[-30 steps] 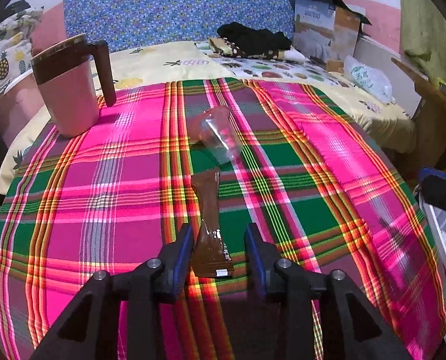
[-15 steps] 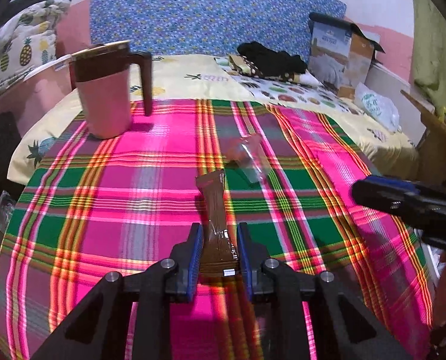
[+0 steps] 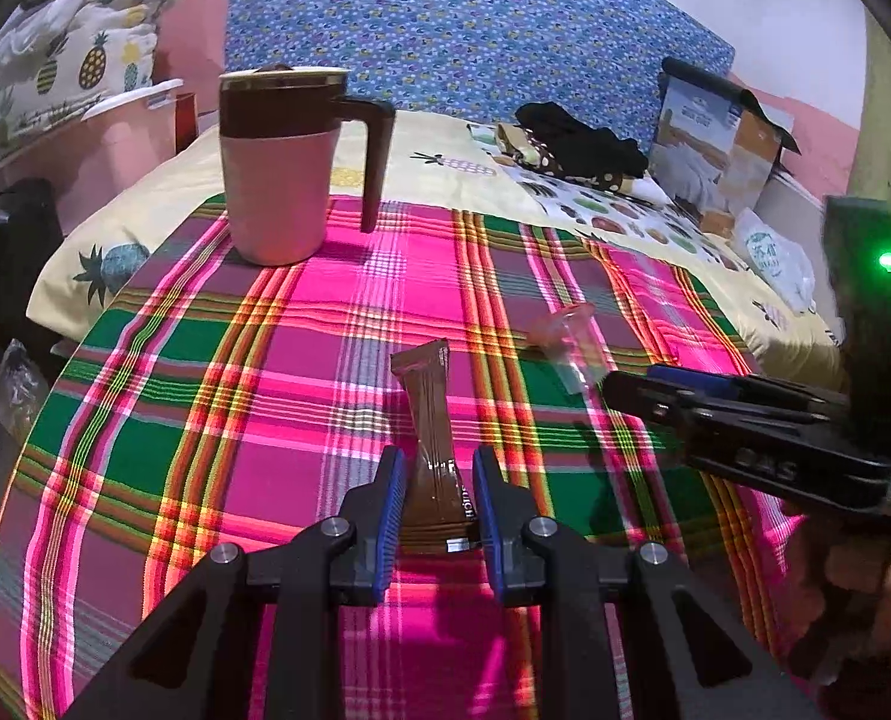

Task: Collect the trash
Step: 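Grasp the brown wrapper with the left gripper while the right grasps the clear cup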

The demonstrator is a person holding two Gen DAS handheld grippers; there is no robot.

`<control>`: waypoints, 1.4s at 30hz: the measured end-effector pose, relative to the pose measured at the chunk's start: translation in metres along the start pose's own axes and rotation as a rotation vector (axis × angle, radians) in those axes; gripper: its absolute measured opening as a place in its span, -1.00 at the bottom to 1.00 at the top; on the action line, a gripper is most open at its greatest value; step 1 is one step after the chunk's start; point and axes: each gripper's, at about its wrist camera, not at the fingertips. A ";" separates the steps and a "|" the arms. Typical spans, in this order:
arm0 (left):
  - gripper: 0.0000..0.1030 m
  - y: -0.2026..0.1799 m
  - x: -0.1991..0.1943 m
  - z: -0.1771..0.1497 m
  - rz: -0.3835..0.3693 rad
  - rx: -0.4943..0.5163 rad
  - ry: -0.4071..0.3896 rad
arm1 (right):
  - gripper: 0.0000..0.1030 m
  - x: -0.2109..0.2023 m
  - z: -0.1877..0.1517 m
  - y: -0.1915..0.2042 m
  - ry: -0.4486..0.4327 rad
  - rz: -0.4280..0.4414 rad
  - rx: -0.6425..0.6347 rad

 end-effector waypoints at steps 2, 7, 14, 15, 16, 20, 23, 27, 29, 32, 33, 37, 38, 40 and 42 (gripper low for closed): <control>-0.54 0.002 0.001 0.000 -0.001 -0.007 0.002 | -0.13 0.007 0.002 -0.001 0.011 -0.004 0.003; -0.54 0.004 0.005 0.000 -0.005 -0.013 0.008 | -0.17 0.017 0.006 0.000 0.019 -0.012 -0.001; -0.54 0.003 0.011 0.000 -0.004 -0.011 0.020 | -0.47 0.018 0.009 0.005 0.017 -0.006 -0.029; -0.54 0.002 0.011 0.000 -0.005 -0.011 0.020 | -0.47 0.018 0.009 0.005 0.017 -0.004 -0.029; -0.54 0.002 0.011 0.000 -0.004 -0.010 0.021 | -0.47 0.017 0.009 0.005 0.016 -0.002 -0.028; -0.54 0.000 0.009 -0.001 -0.004 -0.011 0.018 | -0.48 0.011 0.007 0.004 0.009 0.005 -0.026; -0.54 -0.003 0.004 -0.002 -0.007 -0.007 0.011 | -0.48 0.000 0.004 0.005 -0.006 0.012 -0.022; -0.54 -0.008 -0.005 -0.005 -0.013 -0.002 0.000 | -0.48 -0.014 -0.001 0.007 -0.022 0.016 -0.020; -0.54 -0.013 -0.012 -0.007 -0.020 0.002 -0.007 | -0.48 -0.022 -0.004 0.008 -0.029 0.014 -0.019; -0.54 -0.021 -0.022 -0.008 -0.029 0.012 -0.019 | -0.48 -0.035 -0.008 0.007 -0.048 0.009 -0.018; -0.54 -0.024 -0.026 -0.008 -0.034 0.016 -0.026 | -0.48 -0.041 -0.010 0.006 -0.057 0.007 -0.015; -0.54 -0.034 -0.041 -0.012 -0.050 0.025 -0.043 | -0.48 -0.060 -0.019 0.003 -0.084 0.000 -0.004; -0.54 -0.038 -0.045 -0.014 -0.056 0.028 -0.045 | -0.48 -0.065 -0.022 0.002 -0.090 -0.001 -0.001; -0.54 -0.044 -0.052 -0.016 -0.065 0.034 -0.049 | -0.48 -0.074 -0.028 0.003 -0.100 -0.008 0.001; -0.54 -0.052 -0.060 -0.021 -0.074 0.044 -0.055 | -0.48 -0.083 -0.034 0.001 -0.110 -0.014 0.003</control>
Point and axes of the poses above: each gripper's, at about its wrist camera, not at the fingertips, and x roughly the way its jaws point, y to its left, z to its top, and after that the axes turned 4 degrees about z, right-handed
